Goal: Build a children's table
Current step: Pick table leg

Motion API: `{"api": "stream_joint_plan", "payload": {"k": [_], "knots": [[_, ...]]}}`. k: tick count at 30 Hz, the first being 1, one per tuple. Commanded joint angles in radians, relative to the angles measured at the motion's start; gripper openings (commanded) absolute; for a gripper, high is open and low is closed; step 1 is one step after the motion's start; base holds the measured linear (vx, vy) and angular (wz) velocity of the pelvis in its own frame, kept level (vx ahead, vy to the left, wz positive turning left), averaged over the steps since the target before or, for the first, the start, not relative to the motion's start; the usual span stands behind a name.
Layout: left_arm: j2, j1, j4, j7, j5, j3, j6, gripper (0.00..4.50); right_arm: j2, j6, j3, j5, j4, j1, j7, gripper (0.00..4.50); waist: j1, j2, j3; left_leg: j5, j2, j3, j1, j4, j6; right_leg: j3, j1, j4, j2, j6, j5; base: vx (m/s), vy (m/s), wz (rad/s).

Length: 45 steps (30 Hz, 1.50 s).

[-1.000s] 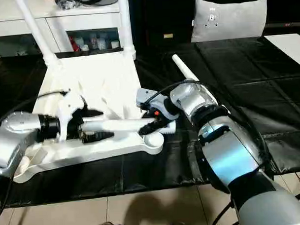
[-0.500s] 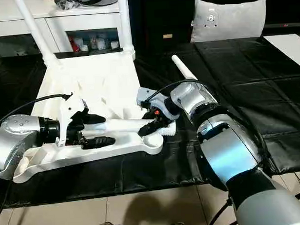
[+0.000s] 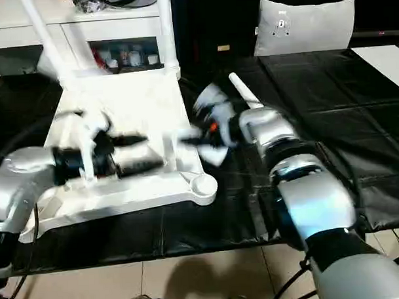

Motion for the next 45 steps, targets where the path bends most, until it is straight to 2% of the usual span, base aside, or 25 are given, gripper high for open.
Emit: {"api": "stream_joint_plan", "payload": {"k": [1,2,3,4,6,7,8,9,10,11,12,13,14,15,18,19,22,24,31,32,36,37,38,40,45], "knots": [[-0.014,-0.028,0.012,0.033,-0.016,0.032,-0.002,4.5,-0.001,0.0,-0.066,0.066,-0.047,0.004,-0.038,1.89,-0.001,0.007,-0.083,-0.313,0.057,-0.031,0.032,-0.07,0.015,0.042,0.049,-0.063,-0.063,-0.257,-0.26,0.0,0.0,0.0],[-0.014,-0.028,0.012,0.033,-0.016,0.032,-0.002,4.5,-0.001,0.0,-0.066,0.066,-0.047,0.004,-0.038,1.89,0.001,0.006,-0.084,-0.302,0.056,-0.032,0.03,-0.069,0.02,0.04,0.051,-0.061,-0.064,-0.261,-0.252,0.0,0.0,0.0],[-0.027,-0.036,0.023,0.051,-0.021,0.044,0.0,4.5,0.002,0.002,-0.095,0.092,-0.06,0.01,-0.053,1.89,0.0,0.006,-0.083,-0.302,0.055,-0.029,0.03,-0.069,0.025,0.04,0.05,-0.063,-0.064,-0.262,-0.254,0.0,0.0,0.0],[-0.045,-0.05,0.043,0.082,-0.019,0.056,-0.008,4.5,0.006,0.001,-0.136,0.132,-0.088,0.025,-0.064,1.89,0.0,0.009,-0.083,-0.301,0.055,-0.03,0.03,-0.068,0.026,0.04,0.05,-0.062,-0.065,-0.262,-0.255,0.0,0.0,0.0],[-0.112,-0.097,0.108,0.194,-0.013,0.096,-0.051,4.5,0.026,0.057,-0.23,0.252,-0.208,0.094,-0.041,1.89,0.001,0.005,-0.084,-0.281,0.052,-0.027,0.032,-0.066,0.043,0.04,0.055,-0.068,-0.059,-0.242,-0.235,0.0,0.0,0.0],[-0.149,-0.12,0.132,0.246,-0.023,0.123,-0.064,4.5,0.037,0.103,-0.259,0.305,-0.279,0.135,-0.014,1.89,0.006,0.005,-0.086,-0.274,0.055,-0.028,0.033,-0.066,0.048,0.041,0.055,-0.068,-0.062,-0.241,-0.224,0.0,0.0,0.0],[-0.172,-0.133,0.146,0.276,-0.032,0.141,-0.07,4.5,0.043,0.134,-0.273,0.335,-0.322,0.159,0.003,1.89,0.009,0.006,-0.09,-0.248,0.055,-0.031,0.028,-0.065,0.058,0.037,0.059,-0.063,-0.063,-0.242,-0.206,0.0,0.0,0.0],[-0.206,-0.152,0.156,0.298,-0.071,0.172,-0.066,4.5,0.05,0.2,-0.284,0.384,-0.401,0.206,0.041,1.89,0.007,0.003,-0.091,-0.233,0.054,-0.031,0.025,-0.067,0.065,0.035,0.064,-0.063,-0.06,-0.243,-0.192,0.0,0.0,0.0],[-0.23,-0.164,0.162,0.31,-0.096,0.195,-0.061,4.5,0.056,0.25,-0.29,0.42,-0.462,0.239,0.059,1.89,0.012,0.001,-0.092,-0.204,0.053,-0.029,0.024,-0.063,0.083,0.035,0.064,-0.064,-0.061,-0.253,-0.161,0.0,0.0,0.0],[-0.26,-0.18,0.165,0.326,-0.14,0.225,-0.045,4.5,0.06,0.303,-0.293,0.461,-0.533,0.283,0.082,1.89,0.015,0.004,-0.094,-0.194,0.053,-0.03,0.022,-0.063,0.086,0.034,0.067,-0.061,-0.063,-0.258,-0.154,0.0,0.0,0.0],[-0.287,-0.195,0.168,0.338,-0.185,0.25,-0.026,4.5,0.061,0.357,-0.293,0.505,-0.605,0.327,0.105,1.89,0.021,0.007,-0.096,-0.189,0.055,-0.032,0.024,-0.06,0.09,0.032,0.063,-0.061,-0.065,-0.26,-0.16,0.0,0.0,0.0],[-0.304,-0.203,0.167,0.339,-0.216,0.262,-0.008,4.5,0.059,0.397,-0.289,0.537,-0.661,0.363,0.124,1.89,0.022,0.001,-0.094,-0.187,0.052,-0.027,0.023,-0.061,0.097,0.032,0.064,-0.068,-0.061,-0.256,-0.165,0.0,0.0,0.0],[-0.317,-0.209,0.164,0.334,-0.239,0.267,0.005,4.5,0.057,0.428,-0.282,0.564,-0.714,0.397,0.134,1.89,0.031,0.0,-0.094,-0.189,0.053,-0.03,0.022,-0.06,0.094,0.033,0.064,-0.067,-0.067,-0.253,-0.19,0.0,0.0,0.0],[-0.33,-0.215,0.163,0.327,-0.261,0.268,0.019,4.5,0.053,0.46,-0.275,0.592,-0.768,0.434,0.141,1.89,0.032,0.001,-0.092,-0.194,0.052,-0.028,0.023,-0.062,0.094,0.032,0.063,-0.073,-0.064,-0.244,-0.213,0.0,0.0,0.0],[-0.355,-0.225,0.16,0.332,-0.299,0.282,0.04,4.5,0.046,0.496,-0.269,0.621,-0.829,0.477,0.142,1.88,0.036,0.0,-0.087,-0.231,0.05,-0.028,0.028,-0.063,0.064,0.029,0.055,-0.087,-0.065,-0.198,-0.348,0.0,0.0,0.0],[-0.365,-0.229,0.158,0.332,-0.311,0.282,0.052,4.5,0.044,0.52,-0.268,0.638,-0.864,0.502,0.141,1.88,0.038,0.006,-0.084,-0.238,0.049,-0.03,0.029,-0.064,0.055,0.03,0.053,-0.093,-0.064,-0.177,-0.386,0.0,0.0,0.0],[-0.384,-0.233,0.154,0.342,-0.327,0.278,0.072,4.5,0.042,0.585,-0.266,0.673,-0.958,0.558,0.124,1.88,0.036,0.003,-0.082,-0.264,0.049,-0.033,0.032,-0.07,0.037,0.029,0.049,-0.103,-0.063,-0.134,-0.448,0.0,0.0,0.0],[-0.391,-0.23,0.143,0.349,-0.353,0.273,0.093,4.5,0.045,0.63,-0.272,0.705,-1.023,0.591,0.094,1.88,0.036,0.003,-0.082,-0.269,0.05,-0.035,0.033,-0.072,0.032,0.029,0.048,-0.105,-0.064,-0.125,-0.458,0.0,0.0,0.0],[-0.417,-0.236,0.129,0.342,-0.416,0.28,0.13,4.5,0.038,0.671,-0.253,0.729,-1.08,0.62,0.08,1.88,0.034,0.002,-0.082,-0.26,0.046,-0.036,0.028,-0.072,0.027,0.03,0.048,-0.11,-0.066,-0.107,-0.463,0.0,0.0,0.0],[-0.423,-0.236,0.123,0.319,-0.449,0.282,0.148,4.5,0.037,0.68,-0.242,0.73,-1.099,0.63,0.077,1.88,0.033,-0.003,-0.082,-0.255,0.046,-0.036,0.027,-0.072,0.028,0.03,0.049,-0.109,-0.066,-0.105,-0.46,0.0,0.0,0.0],[-0.422,-0.232,0.118,0.287,-0.477,0.275,0.17,4.5,0.034,0.695,-0.228,0.731,-1.119,0.64,0.067,1.88,0.035,0.001,-0.083,-0.233,0.047,-0.036,0.026,-0.073,0.033,0.031,0.049,-0.105,-0.066,-0.114,-0.427,0.0,0.0,0.0],[-0.409,-0.223,0.12,0.244,-0.48,0.25,0.181,4.5,0.029,0.693,-0.201,0.71,-1.122,0.649,0.06,1.88,0.033,-0.003,-0.082,-0.243,0.048,-0.035,0.028,-0.074,0.031,0.031,0.047,-0.108,-0.066,-0.115,-0.431,0.0,0.0,0.0],[-0.403,-0.218,0.123,0.221,-0.479,0.236,0.184,4.5,0.028,0.689,-0.187,0.696,-1.121,0.653,0.058,1.88,0.034,-0.001,-0.082,-0.243,0.047,-0.036,0.028,-0.074,0.029,0.031,0.048,-0.106,-0.067,-0.114,-0.436,0.0,0.0,0.0],[-0.396,-0.209,0.121,0.182,-0.499,0.227,0.198,4.5,0.027,0.688,-0.172,0.684,-1.122,0.659,0.056,1.88,0.034,0.003,-0.08,-0.246,0.049,-0.036,0.028,-0.077,0.021,0.033,0.047,-0.106,-0.067,-0.109,-0.443,0.0,0.0,0.0],[-0.365,-0.165,0.07,0.081,-0.504,0.172,0.202,4.5,0.023,0.695,-0.151,0.678,-1.141,0.675,0.047,1.88,0.031,0.0,-0.079,-0.256,0.05,-0.037,0.027,-0.08,0.018,0.035,0.049,-0.105,-0.068,-0.112,-0.444,0.0,0.0,0.0]]}}
